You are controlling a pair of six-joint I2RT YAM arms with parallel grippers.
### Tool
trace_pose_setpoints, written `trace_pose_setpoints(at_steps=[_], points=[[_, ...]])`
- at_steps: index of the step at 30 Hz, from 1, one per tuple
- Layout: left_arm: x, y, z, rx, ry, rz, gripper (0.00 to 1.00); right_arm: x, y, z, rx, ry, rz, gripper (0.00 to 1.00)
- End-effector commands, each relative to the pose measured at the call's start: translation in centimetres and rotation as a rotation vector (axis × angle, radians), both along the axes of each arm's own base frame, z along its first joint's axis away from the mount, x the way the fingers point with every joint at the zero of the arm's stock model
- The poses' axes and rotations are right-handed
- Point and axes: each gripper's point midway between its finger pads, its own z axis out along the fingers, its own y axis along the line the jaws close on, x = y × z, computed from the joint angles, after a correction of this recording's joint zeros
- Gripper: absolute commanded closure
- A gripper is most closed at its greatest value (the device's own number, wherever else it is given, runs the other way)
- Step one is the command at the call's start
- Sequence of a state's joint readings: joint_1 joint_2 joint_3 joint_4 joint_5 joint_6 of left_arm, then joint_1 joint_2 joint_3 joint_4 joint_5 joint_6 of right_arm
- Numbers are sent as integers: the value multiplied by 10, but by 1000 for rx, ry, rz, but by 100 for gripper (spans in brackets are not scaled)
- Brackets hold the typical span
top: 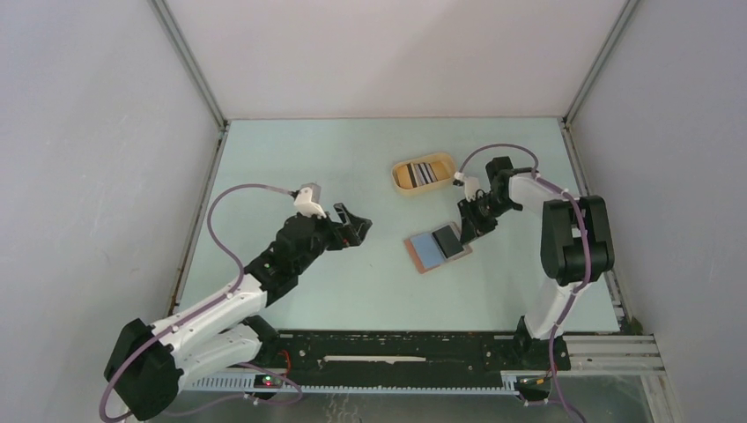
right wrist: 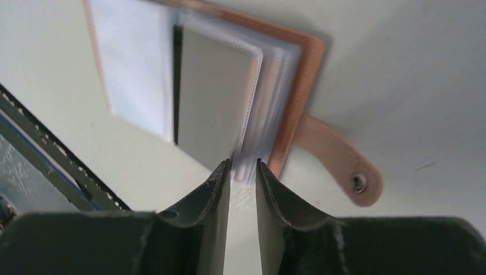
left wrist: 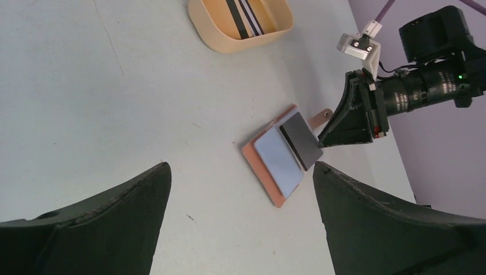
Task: Put the credit cards into the card holder
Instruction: Move the card holder to the center of the board, then pick up the credit card from the storage box.
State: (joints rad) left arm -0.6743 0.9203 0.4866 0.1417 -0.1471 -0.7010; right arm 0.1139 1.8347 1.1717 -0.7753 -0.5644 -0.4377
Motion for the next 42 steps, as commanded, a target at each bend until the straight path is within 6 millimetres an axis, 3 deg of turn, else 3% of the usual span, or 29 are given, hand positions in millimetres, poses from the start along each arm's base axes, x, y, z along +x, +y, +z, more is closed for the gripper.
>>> trace_pose_setpoints(at_steps=[1,5,12,13,15,16,17,19,24,33,42], points=[[8,-8,20,-53,-62,-29,2,4,-2,39,11,-97,2,64],[17,-8,37,-76,-128,-34,2,33,0,84,79,-229,37,57],[43,-8,55,-109,-141,-78,2,102,44,175,255,-450,93,46],[48,-9,56,-112,-135,-89,2,116,49,189,265,-494,92,41],[59,-12,58,-116,-122,-112,2,139,59,193,298,-491,73,24],[66,-12,60,-117,-116,-116,2,145,65,193,329,-449,57,14],[73,-13,58,-117,-103,-123,2,152,70,187,366,-381,54,12],[87,-13,52,-119,-66,-125,2,165,75,179,378,-281,18,13],[116,-9,25,-106,42,-115,6,179,86,152,368,-261,-17,12],[165,-52,-8,-259,171,-233,7,214,93,101,366,-186,-131,16],[198,-57,-43,-237,259,-172,13,240,92,65,304,-173,-225,21]])
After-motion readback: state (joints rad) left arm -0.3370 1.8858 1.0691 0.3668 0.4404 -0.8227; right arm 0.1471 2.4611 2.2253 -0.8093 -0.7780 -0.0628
